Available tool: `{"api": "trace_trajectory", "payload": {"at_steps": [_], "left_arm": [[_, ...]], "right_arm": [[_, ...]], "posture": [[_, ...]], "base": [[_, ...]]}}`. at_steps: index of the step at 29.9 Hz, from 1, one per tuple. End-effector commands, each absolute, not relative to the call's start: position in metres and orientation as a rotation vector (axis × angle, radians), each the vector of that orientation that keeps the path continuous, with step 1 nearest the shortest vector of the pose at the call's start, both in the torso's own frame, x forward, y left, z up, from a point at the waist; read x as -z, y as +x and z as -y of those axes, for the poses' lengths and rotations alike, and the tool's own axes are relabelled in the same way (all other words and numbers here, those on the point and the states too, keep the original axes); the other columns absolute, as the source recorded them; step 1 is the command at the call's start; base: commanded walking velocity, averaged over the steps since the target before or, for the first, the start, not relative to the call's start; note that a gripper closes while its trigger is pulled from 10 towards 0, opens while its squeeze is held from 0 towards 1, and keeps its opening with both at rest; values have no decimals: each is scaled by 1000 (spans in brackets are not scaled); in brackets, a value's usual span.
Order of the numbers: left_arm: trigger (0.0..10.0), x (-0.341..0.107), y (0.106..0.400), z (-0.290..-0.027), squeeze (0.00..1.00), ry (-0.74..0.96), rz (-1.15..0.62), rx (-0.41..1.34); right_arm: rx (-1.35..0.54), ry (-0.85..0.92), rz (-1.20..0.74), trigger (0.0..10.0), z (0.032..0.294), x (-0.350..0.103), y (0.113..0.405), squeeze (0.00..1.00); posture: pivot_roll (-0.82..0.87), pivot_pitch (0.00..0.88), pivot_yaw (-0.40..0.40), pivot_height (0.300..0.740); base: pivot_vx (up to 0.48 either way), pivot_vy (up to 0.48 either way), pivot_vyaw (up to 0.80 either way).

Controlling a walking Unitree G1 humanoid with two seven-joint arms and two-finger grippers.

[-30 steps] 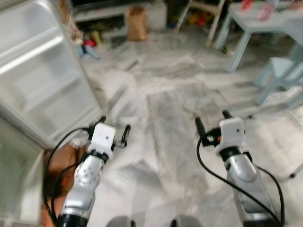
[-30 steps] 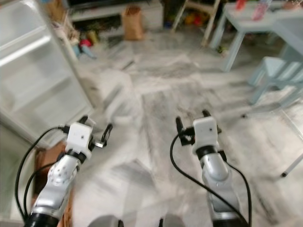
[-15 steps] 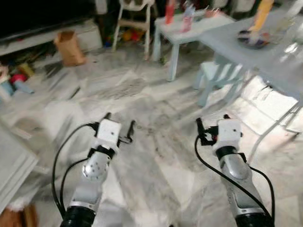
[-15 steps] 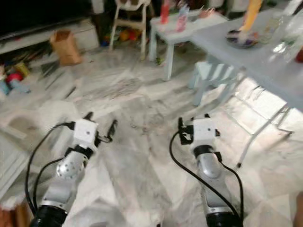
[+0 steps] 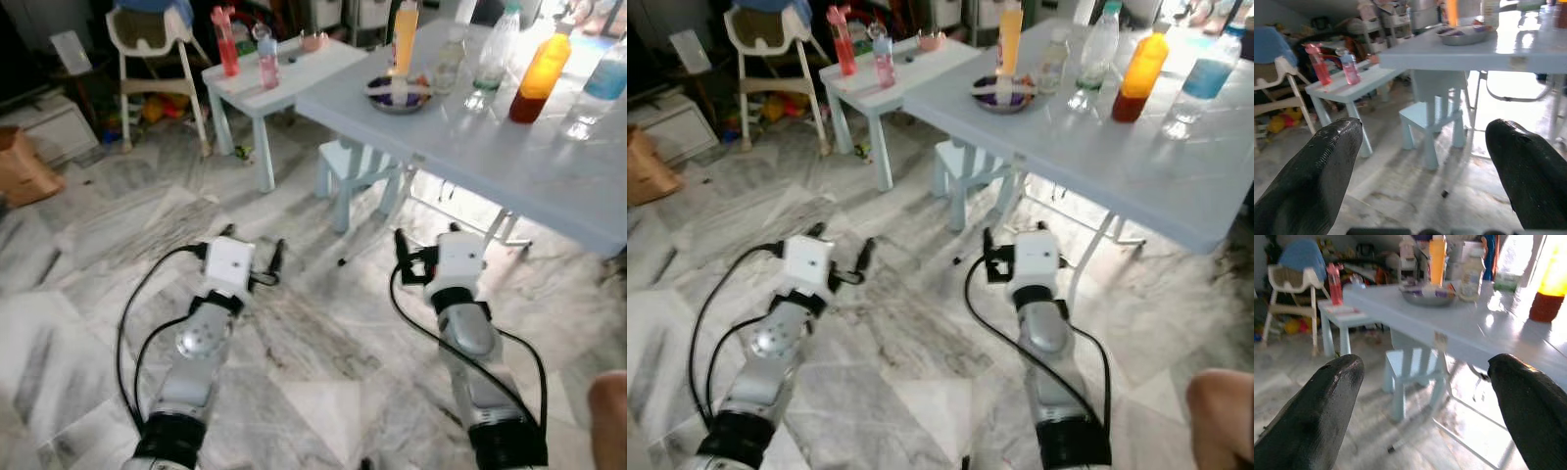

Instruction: Restocking fridge

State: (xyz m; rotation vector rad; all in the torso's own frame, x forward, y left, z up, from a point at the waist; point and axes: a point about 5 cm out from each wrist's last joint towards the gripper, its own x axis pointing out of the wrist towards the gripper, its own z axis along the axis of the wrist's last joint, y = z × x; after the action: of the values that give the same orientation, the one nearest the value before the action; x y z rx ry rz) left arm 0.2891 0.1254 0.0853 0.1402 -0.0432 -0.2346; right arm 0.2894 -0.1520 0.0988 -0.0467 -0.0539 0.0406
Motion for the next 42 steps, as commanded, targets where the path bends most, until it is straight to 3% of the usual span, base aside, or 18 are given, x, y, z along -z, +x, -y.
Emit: {"api": "trace_trajectory", "payload": {"at_steps": [1,13,18,25,36,42], "left_arm": [[10000,-83,291,-145,0,156,26,145],[10000,-87,289,-161,0,169,49,45],[10000,-87,270,-191,0,147,45,-53],[10000,-74,242,-208,0,167,-16,-92],[10000,-78,229,-203,0,130,-3,-90],[10000,-82,238,-191,0,110,9,-4]], "right_arm": [[-99,-14,61,10000,139,-102,291,0],[46,-115,75,10000,165,-109,291,0],[147,-103,45,10000,188,-105,271,0],[179,-77,-2,10000,199,-95,240,0],[155,-12,-16,10000,191,-95,221,0],[140,-23,-11,10000,190,-98,232,0]], "posture": [[16,18,36,740],[9,41,43,740],[-9,50,55,740],[-9,64,61,740],[-9,48,63,740],[-14,49,61,740]], "base": [[431,0,0],[374,279,0],[355,323,0],[347,331,0],[181,362,0],[101,124,-471]]}}
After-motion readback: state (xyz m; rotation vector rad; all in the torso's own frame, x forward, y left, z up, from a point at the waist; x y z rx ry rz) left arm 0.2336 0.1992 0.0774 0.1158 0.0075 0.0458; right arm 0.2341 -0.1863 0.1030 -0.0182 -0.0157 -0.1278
